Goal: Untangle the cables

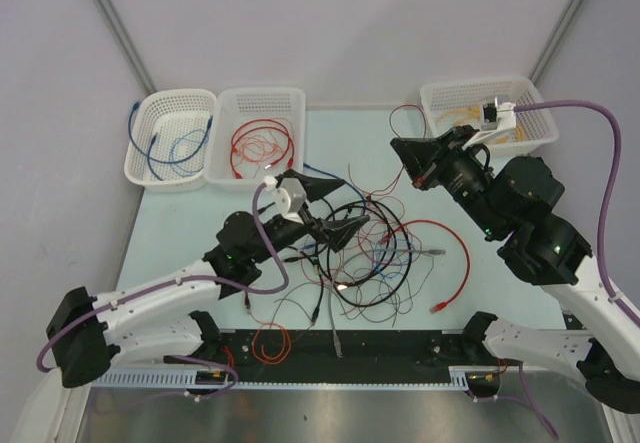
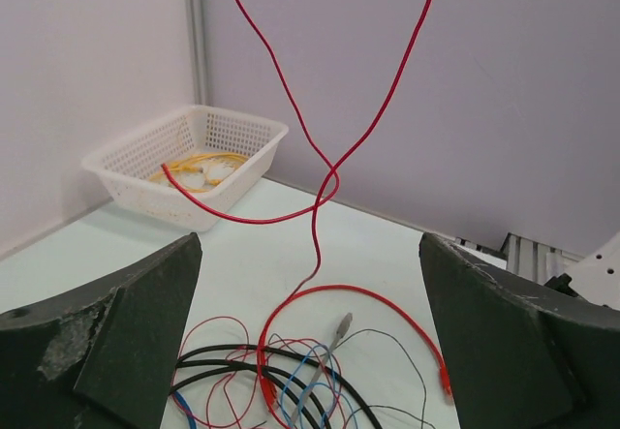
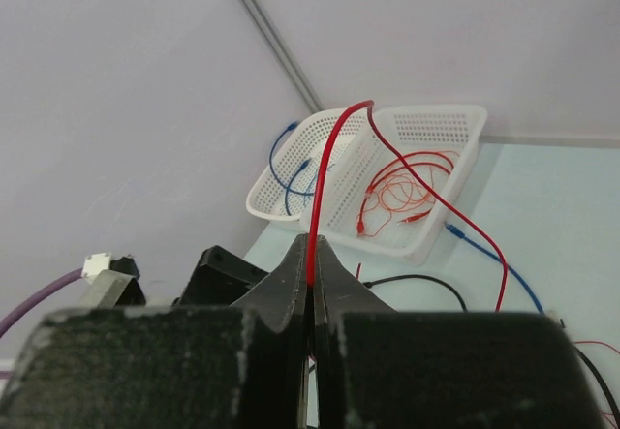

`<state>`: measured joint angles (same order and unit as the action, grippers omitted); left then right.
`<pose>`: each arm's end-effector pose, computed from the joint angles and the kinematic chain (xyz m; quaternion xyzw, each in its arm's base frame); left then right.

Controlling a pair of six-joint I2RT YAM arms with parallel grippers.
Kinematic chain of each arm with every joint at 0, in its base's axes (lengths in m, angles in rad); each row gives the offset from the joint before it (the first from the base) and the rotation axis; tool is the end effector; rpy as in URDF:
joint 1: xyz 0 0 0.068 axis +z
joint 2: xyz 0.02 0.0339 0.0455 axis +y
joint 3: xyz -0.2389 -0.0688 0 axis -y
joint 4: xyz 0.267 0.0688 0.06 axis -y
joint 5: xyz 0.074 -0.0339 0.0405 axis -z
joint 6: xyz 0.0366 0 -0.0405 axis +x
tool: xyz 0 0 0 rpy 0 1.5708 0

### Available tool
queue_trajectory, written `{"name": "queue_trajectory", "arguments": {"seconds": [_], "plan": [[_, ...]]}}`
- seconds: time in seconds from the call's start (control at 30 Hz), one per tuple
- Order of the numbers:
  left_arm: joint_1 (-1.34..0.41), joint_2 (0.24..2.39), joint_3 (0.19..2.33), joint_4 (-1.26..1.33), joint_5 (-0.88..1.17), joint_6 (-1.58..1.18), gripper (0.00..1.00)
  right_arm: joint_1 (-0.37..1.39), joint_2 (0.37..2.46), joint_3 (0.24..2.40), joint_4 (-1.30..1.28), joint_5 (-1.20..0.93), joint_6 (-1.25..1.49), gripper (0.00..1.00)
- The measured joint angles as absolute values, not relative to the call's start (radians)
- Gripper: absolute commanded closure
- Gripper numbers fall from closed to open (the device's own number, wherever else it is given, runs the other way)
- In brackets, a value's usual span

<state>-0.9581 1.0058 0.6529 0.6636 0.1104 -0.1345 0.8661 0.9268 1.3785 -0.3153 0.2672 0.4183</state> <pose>0.1511 -0.2220 0.3130 0.2763 0.5213 -0.4469 0.6725 0.1362 0.1453 0.4899 -0.0468 0.6574 0.3773 0.6506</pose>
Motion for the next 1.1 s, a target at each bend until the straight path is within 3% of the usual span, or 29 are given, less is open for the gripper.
{"name": "queue_trajectory", "arguments": {"seconds": [0.23, 0.33, 0.37, 0.43, 0.47, 0.53, 0.63, 0.67, 0.7, 0.73, 0.83, 0.9, 1.1], "plan": [[-0.960, 1.143, 0.685, 0.743, 0.139, -0.101, 0.01, 0.866, 0.931, 1.378, -0.313, 0.211, 0.464, 1.00], [-0.960, 1.193, 0.709, 0.760, 0.140, -0.094, 0.14, 0.867, 0.933, 1.378, -0.312, 0.192, 0.479, 1.00], [-0.960, 1.208, 0.717, 0.768, 0.141, -0.093, 0.32, 0.868, 0.933, 1.378, -0.312, 0.189, 0.482, 1.00], [-0.960, 1.237, 0.737, 0.778, 0.157, -0.086, 0.54, 0.870, 0.933, 1.378, -0.312, 0.185, 0.488, 1.00], [-0.960, 1.246, 0.746, 0.781, 0.163, -0.091, 0.76, 0.872, 0.933, 1.378, -0.313, 0.185, 0.490, 1.00], [-0.960, 1.266, 0.770, 0.783, 0.175, -0.085, 0.96, 0.874, 0.933, 1.378, -0.313, 0.185, 0.490, 1.00], [-0.960, 1.270, 0.784, 0.784, 0.179, -0.076, 1.00, 0.876, 0.932, 1.378, -0.317, 0.187, 0.490, 1.00], [-0.960, 1.266, 0.784, 0.780, 0.175, -0.075, 1.00, 0.876, 0.931, 1.378, -0.319, 0.191, 0.489, 0.93], [-0.960, 1.258, 0.784, 0.767, 0.168, -0.075, 1.00, 0.876, 0.929, 1.378, -0.323, 0.196, 0.489, 0.79], [-0.960, 1.244, 0.784, 0.746, 0.154, -0.075, 1.00, 0.876, 0.926, 1.378, -0.328, 0.204, 0.488, 0.47], [-0.960, 1.171, 0.790, 0.635, 0.088, -0.080, 1.00, 0.876, 0.913, 1.378, -0.352, 0.241, 0.476, 0.11], [-0.958, 1.113, 0.835, 0.501, 0.029, -0.088, 1.00, 0.876, 0.900, 1.378, -0.374, 0.284, 0.467, 0.01], [-0.830, 1.095, 1.199, 0.086, -0.028, -0.156, 1.00, 0.876, 0.857, 1.330, -0.426, 0.408, 0.460, 0.00]]}}
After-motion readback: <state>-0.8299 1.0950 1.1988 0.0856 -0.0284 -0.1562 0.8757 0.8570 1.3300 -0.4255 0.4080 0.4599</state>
